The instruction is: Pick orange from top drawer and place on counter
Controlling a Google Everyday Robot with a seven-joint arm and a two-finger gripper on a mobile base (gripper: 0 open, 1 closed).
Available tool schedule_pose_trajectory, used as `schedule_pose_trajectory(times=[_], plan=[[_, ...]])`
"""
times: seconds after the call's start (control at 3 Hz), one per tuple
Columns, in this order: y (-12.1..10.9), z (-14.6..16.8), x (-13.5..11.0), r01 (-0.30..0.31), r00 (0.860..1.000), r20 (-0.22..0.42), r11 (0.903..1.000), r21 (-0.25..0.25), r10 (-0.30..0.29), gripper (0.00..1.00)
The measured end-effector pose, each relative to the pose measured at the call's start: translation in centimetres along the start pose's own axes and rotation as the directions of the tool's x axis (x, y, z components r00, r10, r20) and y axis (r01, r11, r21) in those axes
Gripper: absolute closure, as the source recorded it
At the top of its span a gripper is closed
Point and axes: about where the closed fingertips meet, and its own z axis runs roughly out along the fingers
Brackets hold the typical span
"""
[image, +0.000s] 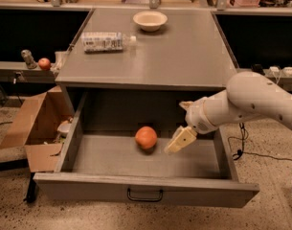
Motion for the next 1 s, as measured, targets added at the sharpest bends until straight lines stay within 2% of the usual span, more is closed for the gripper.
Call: schedule_pose_trajectory(times=[0.67,1.0], plan=[[1.1,5.4,-0.9,0.055,0.998,-0.011,0.9984,0.006,-0.055,0.0],[1.6,6.9,-1.6,0.064,0.998,-0.015,0.9979,0.009,-0.064,0.0]])
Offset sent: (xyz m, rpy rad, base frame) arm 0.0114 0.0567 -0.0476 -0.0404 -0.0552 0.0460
